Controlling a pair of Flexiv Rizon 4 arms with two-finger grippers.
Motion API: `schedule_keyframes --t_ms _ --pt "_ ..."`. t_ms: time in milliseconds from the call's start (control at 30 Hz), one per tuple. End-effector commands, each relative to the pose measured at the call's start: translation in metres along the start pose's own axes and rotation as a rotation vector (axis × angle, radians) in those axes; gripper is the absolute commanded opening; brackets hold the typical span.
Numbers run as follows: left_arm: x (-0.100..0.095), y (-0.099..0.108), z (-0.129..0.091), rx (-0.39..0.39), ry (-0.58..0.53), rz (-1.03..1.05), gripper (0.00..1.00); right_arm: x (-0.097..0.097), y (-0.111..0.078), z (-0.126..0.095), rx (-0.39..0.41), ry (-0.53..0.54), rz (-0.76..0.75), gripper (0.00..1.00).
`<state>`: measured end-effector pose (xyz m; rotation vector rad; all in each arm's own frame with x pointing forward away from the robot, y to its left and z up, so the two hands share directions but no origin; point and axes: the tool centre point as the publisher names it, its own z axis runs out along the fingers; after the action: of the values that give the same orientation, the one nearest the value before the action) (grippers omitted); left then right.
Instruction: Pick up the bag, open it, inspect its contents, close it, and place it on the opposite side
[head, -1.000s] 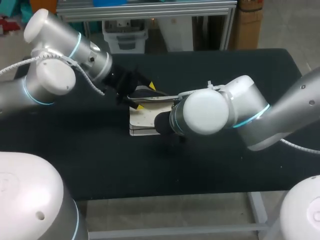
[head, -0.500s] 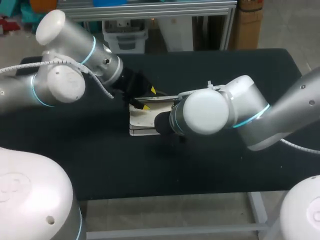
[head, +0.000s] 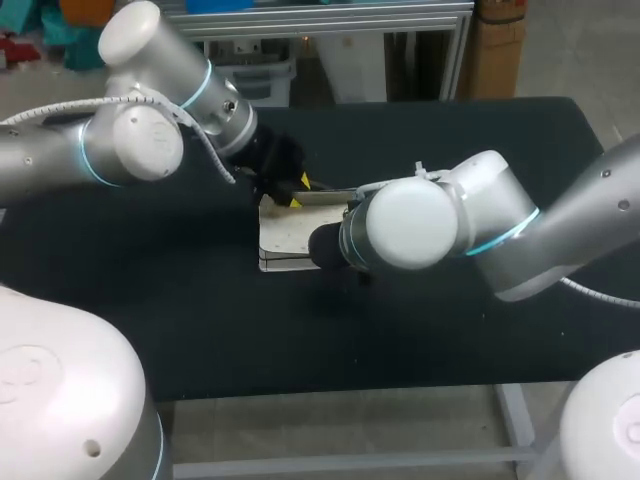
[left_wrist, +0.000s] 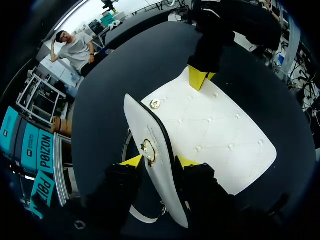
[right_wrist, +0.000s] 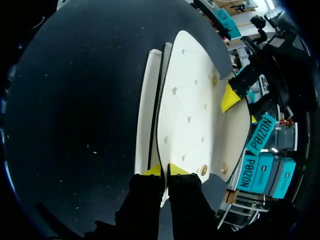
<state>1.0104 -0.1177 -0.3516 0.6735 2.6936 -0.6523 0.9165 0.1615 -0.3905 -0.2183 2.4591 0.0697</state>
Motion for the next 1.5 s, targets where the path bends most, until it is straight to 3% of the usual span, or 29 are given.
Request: schedule_keyframes --t_ms 33,167,300,467,567,767,900,1000,1500 --pt "-0.008 0.002 0.005 -0.01 0.025 -0.01 0.38 0.003 0.0 0.004 0.001 -0.003 0.0 0.0" --pt "-0.011 0.006 0.006 -0.011 0.036 -0.026 0.33 0.003 0.0 0.004 0.001 -0.003 0.0 0.0" --pt "-0.012 0.008 0.007 -0.012 0.045 -0.037 0.14 0.003 0.0 0.004 0.001 -0.003 0.0 0.0" --pt "-0.012 0.011 0.007 -0.014 0.049 -0.045 0.18 0.003 0.0 0.004 0.001 -0.003 0.0 0.0" --pt "-0.012 0.013 0.007 -0.015 0.053 -0.05 0.27 0.003 0.0 0.004 0.001 -0.003 0.0 0.0" --pt "-0.011 0.018 0.006 -0.018 0.057 -0.059 0.3 0.003 0.0 0.004 0.001 -0.003 0.0 0.0" --pt "-0.011 0.019 0.006 -0.021 0.057 -0.063 0.22 0.003 0.0 0.004 0.001 -0.003 0.0 0.0" --pt "-0.012 0.02 0.006 -0.028 0.057 -0.067 0.0 0.003 0.0 0.004 0.001 -0.003 0.0 0.0" --pt "-0.016 0.021 -0.005 0.062 0.11 -0.119 0.0 0.003 0.0 0.004 0.001 -0.003 0.0 0.0"
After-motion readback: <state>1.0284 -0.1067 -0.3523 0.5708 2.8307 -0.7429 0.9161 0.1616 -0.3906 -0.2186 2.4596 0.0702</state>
